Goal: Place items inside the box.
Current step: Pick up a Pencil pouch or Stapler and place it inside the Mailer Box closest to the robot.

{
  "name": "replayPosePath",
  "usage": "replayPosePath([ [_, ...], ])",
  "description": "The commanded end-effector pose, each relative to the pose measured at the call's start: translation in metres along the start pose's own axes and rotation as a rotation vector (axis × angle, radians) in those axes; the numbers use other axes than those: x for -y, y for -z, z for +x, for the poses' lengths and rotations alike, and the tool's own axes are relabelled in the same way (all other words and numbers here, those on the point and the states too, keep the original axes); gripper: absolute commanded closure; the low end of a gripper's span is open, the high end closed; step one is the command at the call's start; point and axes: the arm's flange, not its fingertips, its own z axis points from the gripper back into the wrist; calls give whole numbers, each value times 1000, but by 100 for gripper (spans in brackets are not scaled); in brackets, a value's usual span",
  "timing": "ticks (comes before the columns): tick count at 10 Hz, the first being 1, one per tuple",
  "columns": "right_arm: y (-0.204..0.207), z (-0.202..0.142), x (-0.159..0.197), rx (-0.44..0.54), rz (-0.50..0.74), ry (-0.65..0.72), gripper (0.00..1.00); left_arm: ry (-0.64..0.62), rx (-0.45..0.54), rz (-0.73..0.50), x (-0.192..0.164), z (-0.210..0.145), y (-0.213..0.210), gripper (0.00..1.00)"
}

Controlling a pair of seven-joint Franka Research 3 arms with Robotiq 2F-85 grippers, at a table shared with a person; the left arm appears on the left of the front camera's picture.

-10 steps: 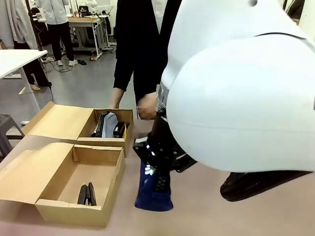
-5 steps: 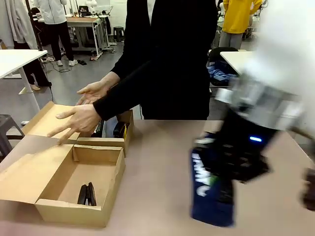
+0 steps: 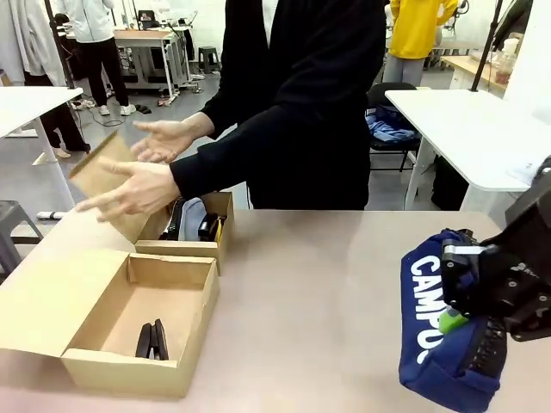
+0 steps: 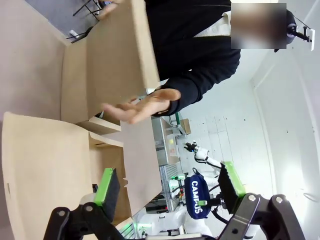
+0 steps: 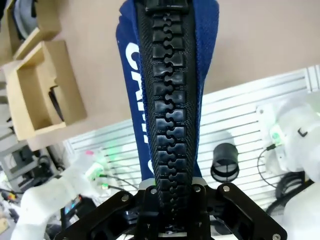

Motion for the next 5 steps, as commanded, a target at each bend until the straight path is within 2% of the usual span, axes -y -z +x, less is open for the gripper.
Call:
replayPosePath([
  [1, -7, -3, 2, 3, 22, 7, 93, 14, 8, -20, 2, 0, 1, 0],
  [3, 3, 10, -38, -18, -66, -41, 93, 14, 8, -20, 2, 0, 1, 0],
  [5, 17, 16, -93, -26, -72, -163, 93, 14, 8, -20, 2, 0, 1, 0],
])
